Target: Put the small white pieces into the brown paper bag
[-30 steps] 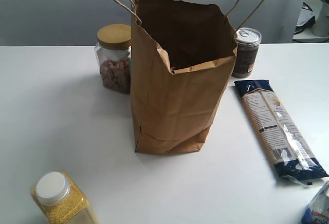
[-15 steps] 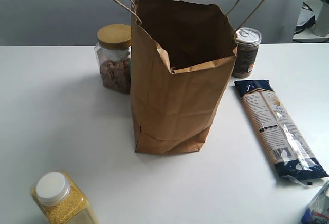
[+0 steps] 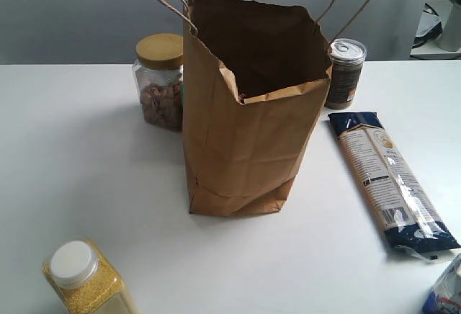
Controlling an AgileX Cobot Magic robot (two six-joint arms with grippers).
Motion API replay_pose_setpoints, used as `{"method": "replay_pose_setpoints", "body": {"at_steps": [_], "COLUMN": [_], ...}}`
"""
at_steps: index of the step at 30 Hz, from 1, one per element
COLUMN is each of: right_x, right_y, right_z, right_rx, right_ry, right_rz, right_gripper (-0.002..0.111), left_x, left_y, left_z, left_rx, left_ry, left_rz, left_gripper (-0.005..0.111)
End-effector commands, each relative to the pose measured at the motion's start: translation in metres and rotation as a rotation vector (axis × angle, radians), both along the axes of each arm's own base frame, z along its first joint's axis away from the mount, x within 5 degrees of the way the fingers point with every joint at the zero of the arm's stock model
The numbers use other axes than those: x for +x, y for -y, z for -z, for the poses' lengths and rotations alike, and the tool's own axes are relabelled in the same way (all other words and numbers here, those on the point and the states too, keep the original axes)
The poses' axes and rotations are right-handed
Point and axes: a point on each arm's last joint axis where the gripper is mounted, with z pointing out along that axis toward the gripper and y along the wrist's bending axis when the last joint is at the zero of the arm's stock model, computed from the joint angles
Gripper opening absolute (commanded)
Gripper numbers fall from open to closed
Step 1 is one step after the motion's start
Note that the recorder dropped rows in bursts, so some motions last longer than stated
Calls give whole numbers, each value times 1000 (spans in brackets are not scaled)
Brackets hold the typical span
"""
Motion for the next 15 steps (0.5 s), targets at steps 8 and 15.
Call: {"method": "replay_pose_setpoints", "body": {"at_steps": [8,15], "right_x": [1,1], "right_y": [1,1], "right_z": [-1,-1], "right_rx": [-57,-57], "right_ry": [38,38], "right_rz": [11,11], "right_gripper": [0,0], "left_x": [0,0], "left_y": [0,0], "left_z": [1,1], "left_rx": [0,0], "left_ry": [5,5], "left_rz": [8,8], "left_gripper": [0,0]}}
